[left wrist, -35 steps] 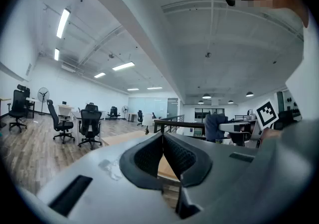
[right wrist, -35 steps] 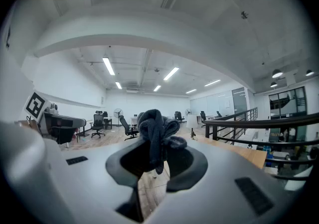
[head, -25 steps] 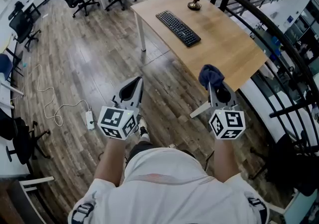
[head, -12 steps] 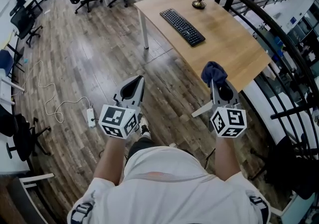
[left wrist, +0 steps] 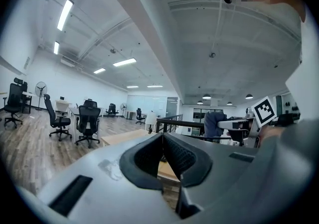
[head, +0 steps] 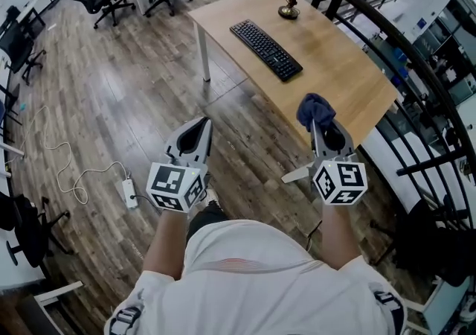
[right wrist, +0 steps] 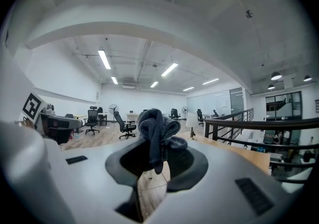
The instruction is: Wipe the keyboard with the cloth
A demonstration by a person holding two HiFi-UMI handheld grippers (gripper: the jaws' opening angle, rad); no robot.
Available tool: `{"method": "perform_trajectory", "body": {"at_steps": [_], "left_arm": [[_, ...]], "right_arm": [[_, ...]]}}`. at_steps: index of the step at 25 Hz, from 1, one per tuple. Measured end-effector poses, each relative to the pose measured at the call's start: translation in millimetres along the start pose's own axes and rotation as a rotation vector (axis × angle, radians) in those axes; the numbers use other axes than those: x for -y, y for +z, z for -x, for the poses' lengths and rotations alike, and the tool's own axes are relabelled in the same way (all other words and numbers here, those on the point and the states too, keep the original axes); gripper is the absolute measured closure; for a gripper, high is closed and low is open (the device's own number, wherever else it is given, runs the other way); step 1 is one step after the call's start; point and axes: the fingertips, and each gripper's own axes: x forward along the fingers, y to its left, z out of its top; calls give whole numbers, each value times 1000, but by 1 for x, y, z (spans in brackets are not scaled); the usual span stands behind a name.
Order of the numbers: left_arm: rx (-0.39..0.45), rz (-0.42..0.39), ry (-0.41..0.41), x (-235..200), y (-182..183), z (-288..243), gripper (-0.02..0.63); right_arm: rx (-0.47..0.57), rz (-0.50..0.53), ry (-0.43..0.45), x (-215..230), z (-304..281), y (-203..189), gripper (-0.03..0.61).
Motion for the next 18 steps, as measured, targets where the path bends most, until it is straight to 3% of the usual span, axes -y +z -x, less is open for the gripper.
{"method": "perform_trajectory", "body": {"at_steps": [12,18], "left_arm": [[6,-32,-67,-132,16,-54,598],[-22,-16,-78,-177,10,-71,598]], "right_arm": [[-47,14,-73,-49,-122,15,448],[-95,6,-52,-72,-174,8,448]]}}
